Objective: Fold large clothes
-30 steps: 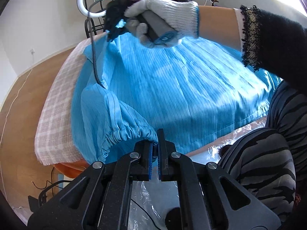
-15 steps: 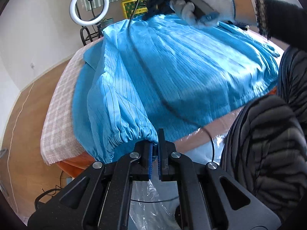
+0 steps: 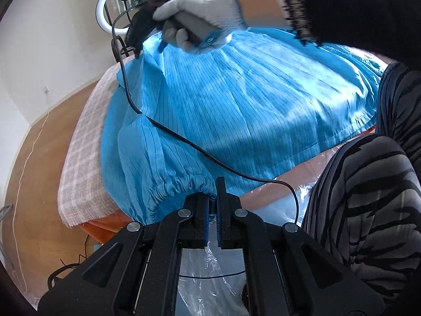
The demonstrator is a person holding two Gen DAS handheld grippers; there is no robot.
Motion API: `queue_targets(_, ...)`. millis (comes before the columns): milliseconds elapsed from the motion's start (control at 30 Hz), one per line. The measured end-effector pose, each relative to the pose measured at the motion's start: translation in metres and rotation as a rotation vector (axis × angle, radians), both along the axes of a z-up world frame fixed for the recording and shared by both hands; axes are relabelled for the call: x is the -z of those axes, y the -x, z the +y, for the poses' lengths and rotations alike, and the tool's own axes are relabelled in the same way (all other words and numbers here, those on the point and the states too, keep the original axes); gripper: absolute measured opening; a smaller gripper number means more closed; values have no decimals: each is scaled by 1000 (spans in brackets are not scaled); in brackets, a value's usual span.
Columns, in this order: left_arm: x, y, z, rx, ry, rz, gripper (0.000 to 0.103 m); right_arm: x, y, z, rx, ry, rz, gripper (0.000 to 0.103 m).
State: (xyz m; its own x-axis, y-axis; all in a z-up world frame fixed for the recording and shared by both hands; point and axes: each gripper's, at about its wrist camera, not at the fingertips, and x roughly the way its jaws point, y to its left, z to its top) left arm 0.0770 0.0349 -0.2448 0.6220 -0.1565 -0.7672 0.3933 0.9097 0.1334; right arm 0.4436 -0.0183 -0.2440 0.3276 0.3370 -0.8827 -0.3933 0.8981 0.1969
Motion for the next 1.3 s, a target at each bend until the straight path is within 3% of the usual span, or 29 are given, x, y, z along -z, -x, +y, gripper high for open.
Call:
queue_targets(33,1,0,1,-1,-1,0,2,6,-3,1,-2,4,18,8)
queue_targets(67,2,0,3,-5,-2,-1,2,10,-8,-3,9,5,44,1)
queue_targets(267,5,3,10,-14,8,-11,2,-24,7,-82,110,-187,-12,0)
queue_targets(367,5,8,9,-8,19,-14,2,-23,13,-144,203,-310,41,1)
queue_targets(400,6,9,8,-8,17,-14,2,-17,16,-159,230,-301,63,2)
queue_targets(500,9,14,4,-7,2,-10,2,-3,24,-179,236,-84,76,5)
queue_targets(600,12,25,6,-32,-2,-11,3,-11,33,-179,185,94,-1,11)
queue_targets(667,12,34,11,-58,7,-3,13,-26,39,-181,168,131,-48,22)
queue_targets(733,10,50,17,-82,29,-5,33,-43,44,-182,154,86,-82,22)
queue_targets(833,4,74,25,-104,33,-28,47,-67,57,-160,60,22,-121,22)
queue_targets(967,-4,88,40,-136,103,-21,52,-73,76,-122,-55,20,-122,22)
queue_targets(1033,-3,81,52,-170,150,-12,52,-71,82,-106,-94,-37,-88,22)
queue_targets(1100,3,64,69,-208,257,30,52,-73,89,-87,-121,-69,-68,27)
queue_targets(1167,14,46,85,-240,395,83,53,-69,95,-62,-149,-76,-57,49)
queue_targets(1200,21,36,92,-267,456,99,53,-66,97,-51,-160,-77,-54,50)
queue_targets(1300,35,16,105,-311,540,111,53,-55,100,-15,-194,-70,-33,50)
